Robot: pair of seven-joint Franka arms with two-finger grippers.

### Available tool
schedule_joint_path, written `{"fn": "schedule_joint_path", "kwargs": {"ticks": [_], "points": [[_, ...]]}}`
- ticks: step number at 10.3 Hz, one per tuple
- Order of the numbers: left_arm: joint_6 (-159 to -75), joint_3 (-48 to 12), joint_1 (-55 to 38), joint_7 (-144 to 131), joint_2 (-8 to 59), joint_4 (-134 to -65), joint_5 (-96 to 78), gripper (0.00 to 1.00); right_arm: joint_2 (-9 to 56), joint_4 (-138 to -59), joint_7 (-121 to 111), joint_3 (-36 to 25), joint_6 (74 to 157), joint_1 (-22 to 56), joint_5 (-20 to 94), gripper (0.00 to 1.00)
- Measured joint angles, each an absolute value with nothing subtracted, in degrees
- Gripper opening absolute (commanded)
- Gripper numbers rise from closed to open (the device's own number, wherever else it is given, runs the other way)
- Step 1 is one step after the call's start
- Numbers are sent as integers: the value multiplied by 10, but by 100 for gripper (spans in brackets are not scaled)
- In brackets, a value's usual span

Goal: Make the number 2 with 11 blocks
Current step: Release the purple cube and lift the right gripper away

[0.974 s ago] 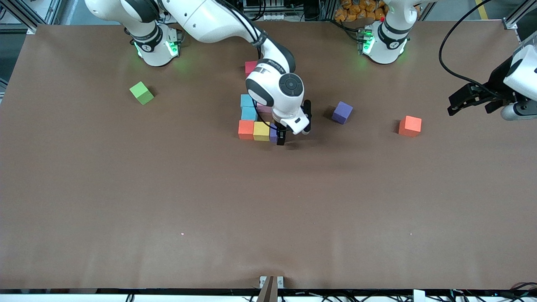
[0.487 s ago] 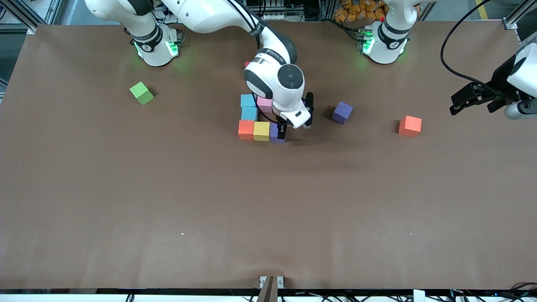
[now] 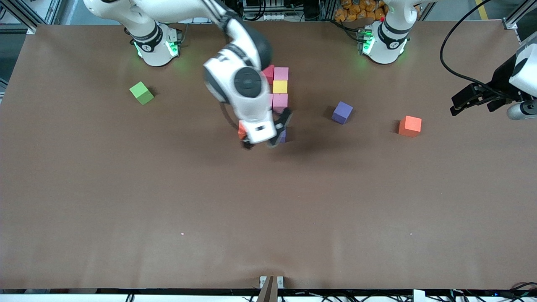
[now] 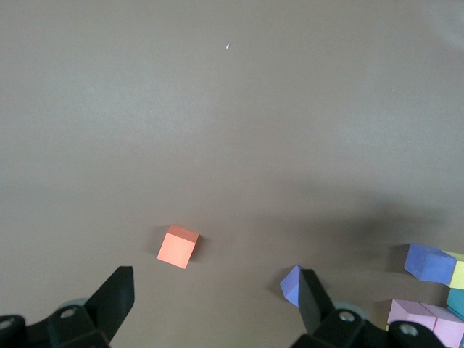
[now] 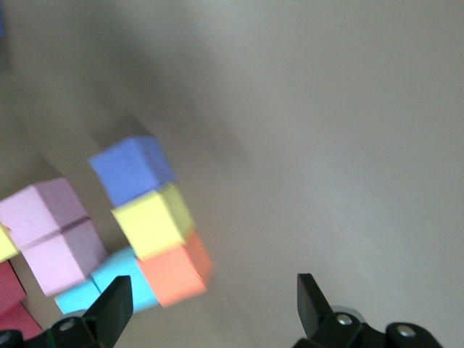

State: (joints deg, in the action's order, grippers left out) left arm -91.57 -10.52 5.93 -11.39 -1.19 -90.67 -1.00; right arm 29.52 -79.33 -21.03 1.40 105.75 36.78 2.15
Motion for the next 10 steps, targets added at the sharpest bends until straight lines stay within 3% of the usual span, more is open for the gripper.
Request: {"fn": "schedule_joint_path", "kwargs": {"ticks": [3,6,10], "points": [[-912,-105,59,-114,-13,-907,-10,100,221,-801,-209,4,997,228,23,100],[-899,-105,60,-115,-13,-907,-10,100,137,-838,-206,1,987,98,24,100],[-898,-105,60,-115,-13,-907,-10,100,27,-854,-152,-38,903,30,23,100]]}}
